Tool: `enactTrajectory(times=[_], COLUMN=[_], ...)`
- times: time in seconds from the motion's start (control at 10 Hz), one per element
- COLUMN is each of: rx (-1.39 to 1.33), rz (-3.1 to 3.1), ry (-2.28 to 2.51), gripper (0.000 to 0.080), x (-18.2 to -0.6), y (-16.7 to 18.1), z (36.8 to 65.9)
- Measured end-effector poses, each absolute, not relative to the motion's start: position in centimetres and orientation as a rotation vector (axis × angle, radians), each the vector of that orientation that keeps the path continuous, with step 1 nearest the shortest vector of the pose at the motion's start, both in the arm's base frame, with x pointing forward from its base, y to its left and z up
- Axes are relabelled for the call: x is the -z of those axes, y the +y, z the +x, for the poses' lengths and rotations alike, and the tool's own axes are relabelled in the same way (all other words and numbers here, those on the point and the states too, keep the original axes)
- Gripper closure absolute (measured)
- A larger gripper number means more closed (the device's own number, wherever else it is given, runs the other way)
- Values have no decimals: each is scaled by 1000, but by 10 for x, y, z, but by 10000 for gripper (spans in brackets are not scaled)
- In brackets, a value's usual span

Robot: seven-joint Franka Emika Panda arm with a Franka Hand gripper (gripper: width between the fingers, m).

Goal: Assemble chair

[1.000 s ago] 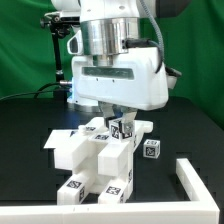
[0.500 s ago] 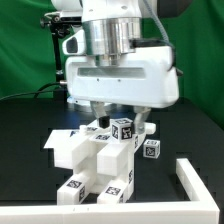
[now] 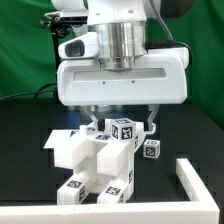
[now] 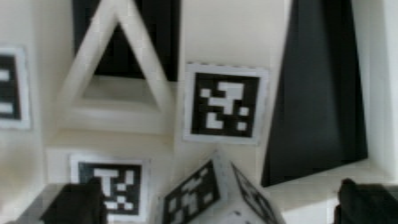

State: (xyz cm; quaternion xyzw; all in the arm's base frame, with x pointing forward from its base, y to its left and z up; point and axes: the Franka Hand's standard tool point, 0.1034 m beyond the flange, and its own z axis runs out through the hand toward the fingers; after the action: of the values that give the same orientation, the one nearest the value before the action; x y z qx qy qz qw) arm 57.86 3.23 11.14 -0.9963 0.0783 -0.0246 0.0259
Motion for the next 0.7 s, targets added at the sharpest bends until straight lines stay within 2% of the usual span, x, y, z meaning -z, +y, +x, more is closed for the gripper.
enactTrajectory(times=[0.1, 0.3, 0.4, 0.5, 0.6, 0.7], rx=[106, 104, 104, 103, 102, 100], rz=[-3120, -3116, -3116, -3116, -3114, -3108], ry=[-145, -148, -149, -108, 28, 129], gripper=[151, 151, 259, 259, 460, 517], x=[-112, -111, -111, -111, -111, -111], y=[36, 36, 36, 36, 37, 37], z=[581, 581, 581, 581, 581, 581])
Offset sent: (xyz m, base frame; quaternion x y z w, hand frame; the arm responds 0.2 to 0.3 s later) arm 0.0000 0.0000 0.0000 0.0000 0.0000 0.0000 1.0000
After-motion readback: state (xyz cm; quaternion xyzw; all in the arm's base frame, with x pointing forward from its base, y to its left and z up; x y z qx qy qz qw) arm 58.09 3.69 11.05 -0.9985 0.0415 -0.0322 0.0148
